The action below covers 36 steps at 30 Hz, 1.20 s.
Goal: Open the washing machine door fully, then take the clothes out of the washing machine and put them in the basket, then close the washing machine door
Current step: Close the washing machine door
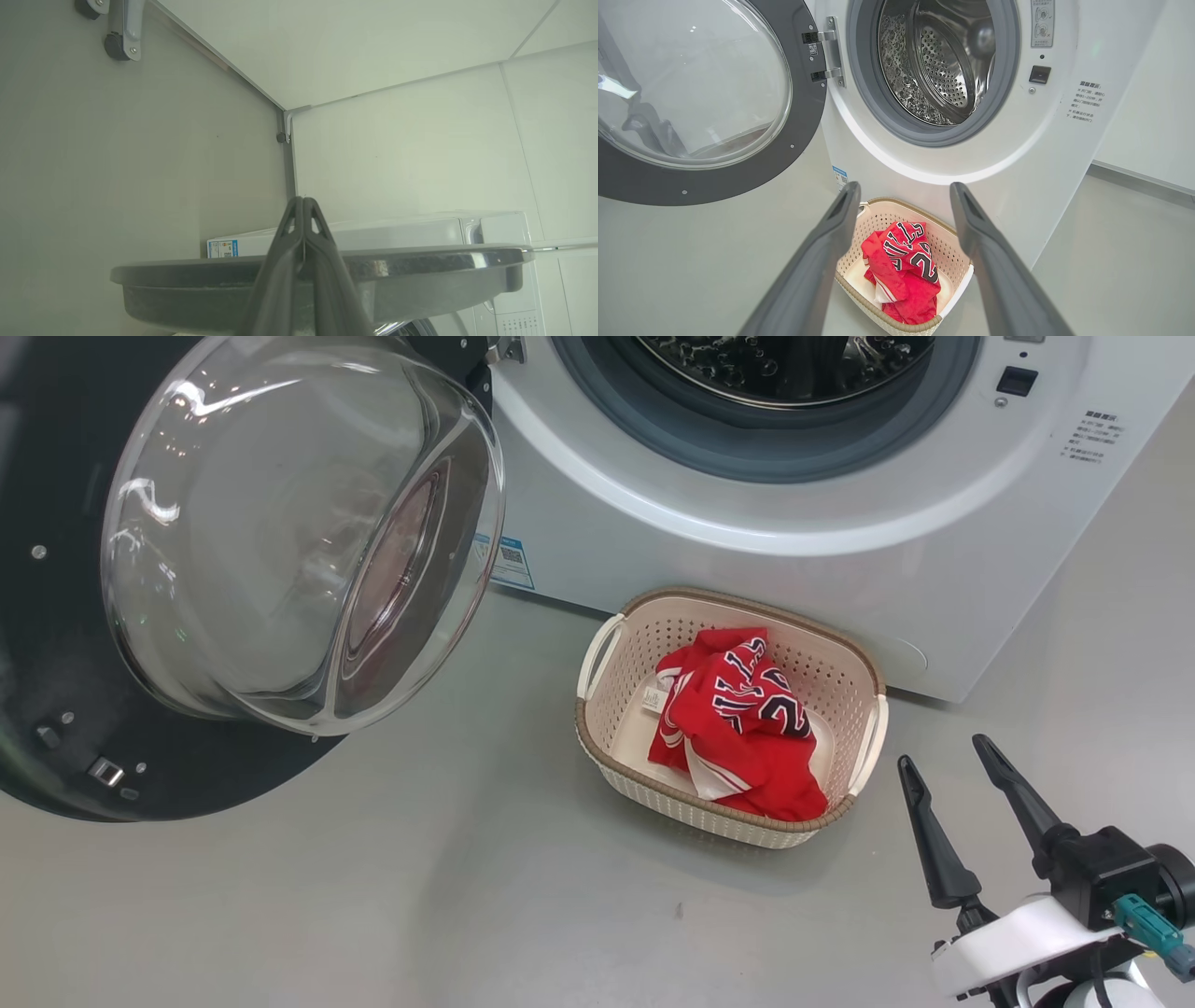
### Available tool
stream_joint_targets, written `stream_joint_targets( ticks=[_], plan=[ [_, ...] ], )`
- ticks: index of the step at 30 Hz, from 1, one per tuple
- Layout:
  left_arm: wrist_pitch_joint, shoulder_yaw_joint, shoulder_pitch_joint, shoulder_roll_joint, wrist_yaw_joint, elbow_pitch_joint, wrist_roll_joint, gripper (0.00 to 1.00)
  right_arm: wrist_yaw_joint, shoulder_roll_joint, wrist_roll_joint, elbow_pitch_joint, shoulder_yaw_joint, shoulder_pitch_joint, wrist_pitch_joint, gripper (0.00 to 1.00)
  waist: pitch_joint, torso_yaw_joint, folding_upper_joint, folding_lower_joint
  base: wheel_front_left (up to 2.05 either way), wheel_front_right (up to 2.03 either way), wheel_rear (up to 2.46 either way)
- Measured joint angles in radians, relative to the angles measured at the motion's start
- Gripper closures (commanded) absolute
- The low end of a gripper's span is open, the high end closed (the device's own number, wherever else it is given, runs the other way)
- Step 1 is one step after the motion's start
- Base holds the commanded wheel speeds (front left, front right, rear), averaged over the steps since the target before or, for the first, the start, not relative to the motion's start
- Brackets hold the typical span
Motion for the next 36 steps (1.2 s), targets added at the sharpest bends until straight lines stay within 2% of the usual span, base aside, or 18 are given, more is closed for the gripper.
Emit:
stream_joint_targets(
  ticks=[8,17,31,36],
  plan=[
    [0.057,-0.032,-0.034,0.013,-0.001,0.058,0.005,1.00,0.000,-0.005,0.000,-0.010,-0.003,-0.001,0.009,0.00,0.008,-0.004,0.0000,0.0000,0.00,0.00,0.00],
    [0.131,-0.069,-0.053,0.023,-0.029,0.101,0.005,1.00,0.000,-0.008,0.000,-0.017,-0.005,-0.001,0.012,0.00,0.009,-0.002,0.0000,0.0000,0.00,0.00,0.00],
    [0.292,-0.107,-0.055,0.030,-0.108,0.127,-0.053,1.00,-0.001,-0.009,0.000,-0.032,-0.007,-0.001,0.018,0.00,0.017,0.011,0.0000,0.0000,0.00,0.00,0.00],
    [0.349,-0.121,-0.055,0.008,-0.147,0.126,-0.082,1.00,-0.001,-0.010,0.000,-0.034,-0.008,-0.003,0.018,0.00,0.022,0.015,0.0000,0.0000,0.00,0.00,0.00]
  ],
)
